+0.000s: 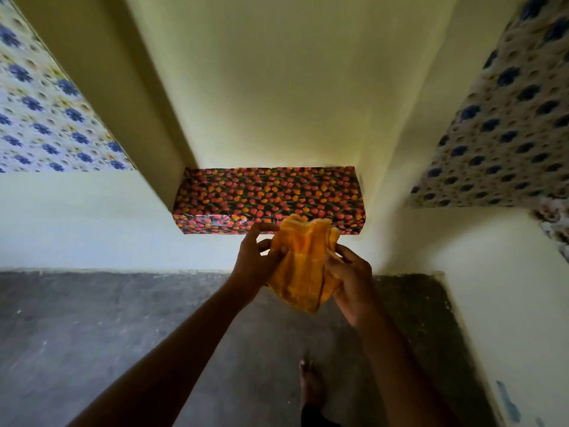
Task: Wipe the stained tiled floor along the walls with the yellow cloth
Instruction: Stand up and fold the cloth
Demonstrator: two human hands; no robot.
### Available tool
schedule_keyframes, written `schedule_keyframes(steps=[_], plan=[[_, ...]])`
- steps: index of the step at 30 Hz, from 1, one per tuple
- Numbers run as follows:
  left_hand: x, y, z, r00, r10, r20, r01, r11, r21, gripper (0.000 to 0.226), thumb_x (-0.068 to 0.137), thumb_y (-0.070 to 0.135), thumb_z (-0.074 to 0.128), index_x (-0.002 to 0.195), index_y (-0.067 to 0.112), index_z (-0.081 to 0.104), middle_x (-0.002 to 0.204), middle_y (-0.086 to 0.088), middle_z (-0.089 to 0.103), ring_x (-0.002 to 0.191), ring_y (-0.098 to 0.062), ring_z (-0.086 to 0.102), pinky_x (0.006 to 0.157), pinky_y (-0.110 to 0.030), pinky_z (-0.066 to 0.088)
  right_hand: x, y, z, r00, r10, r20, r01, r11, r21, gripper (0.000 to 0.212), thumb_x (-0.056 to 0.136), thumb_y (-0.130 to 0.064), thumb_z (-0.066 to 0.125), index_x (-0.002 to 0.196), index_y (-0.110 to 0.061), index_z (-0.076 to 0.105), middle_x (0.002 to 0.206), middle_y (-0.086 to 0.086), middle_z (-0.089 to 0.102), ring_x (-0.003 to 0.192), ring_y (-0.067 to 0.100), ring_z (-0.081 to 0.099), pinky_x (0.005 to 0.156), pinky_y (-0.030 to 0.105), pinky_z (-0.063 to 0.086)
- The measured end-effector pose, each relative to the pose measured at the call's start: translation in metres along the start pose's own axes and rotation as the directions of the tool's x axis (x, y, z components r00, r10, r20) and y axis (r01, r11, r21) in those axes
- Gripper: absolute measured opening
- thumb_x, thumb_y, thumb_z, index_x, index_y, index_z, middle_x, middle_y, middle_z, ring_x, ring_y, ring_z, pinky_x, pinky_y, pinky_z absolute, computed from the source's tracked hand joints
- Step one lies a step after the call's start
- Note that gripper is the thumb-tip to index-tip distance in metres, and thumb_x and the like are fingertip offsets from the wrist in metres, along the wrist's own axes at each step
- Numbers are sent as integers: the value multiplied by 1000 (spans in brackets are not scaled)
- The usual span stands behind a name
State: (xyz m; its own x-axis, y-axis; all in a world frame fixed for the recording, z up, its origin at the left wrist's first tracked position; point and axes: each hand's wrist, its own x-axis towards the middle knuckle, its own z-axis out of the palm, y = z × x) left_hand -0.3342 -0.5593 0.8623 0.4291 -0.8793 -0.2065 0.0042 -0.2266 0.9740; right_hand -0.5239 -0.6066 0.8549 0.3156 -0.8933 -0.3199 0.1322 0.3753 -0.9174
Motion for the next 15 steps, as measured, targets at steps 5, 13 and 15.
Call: schedule_keyframes(steps=[5,13,15], plan=[[60,19,-26,992,-29,123,36,998,-57,32,80,15,76,112,17,76,103,4,81,92,-12,76,70,-30,62,74,-31,22,987,87,137,-83,996,-36,31,97,-4,66,121,-23,71,119,13,77,112,32,73,97,52,59],[135,21,-85,827,228,514,-477,769,427,99,72,60,86,151,59,26,168,18,2,155,-33,24,112,-48,51,160,-56,89,990,144,-3,-143,989,34,22,94,-14,73,116,-15,72,116,10,74,100,28,74,73,34,63],[152,28,-94,876,210,433,-397,825,402,75,81,35,88,142,50,48,161,5,31,146,-28,42,108,-48,56,172,-60,107,989,130,-65,-130,992,7,13,96,-12,70,107,-18,73,112,10,74,95,26,73,76,37,62]])
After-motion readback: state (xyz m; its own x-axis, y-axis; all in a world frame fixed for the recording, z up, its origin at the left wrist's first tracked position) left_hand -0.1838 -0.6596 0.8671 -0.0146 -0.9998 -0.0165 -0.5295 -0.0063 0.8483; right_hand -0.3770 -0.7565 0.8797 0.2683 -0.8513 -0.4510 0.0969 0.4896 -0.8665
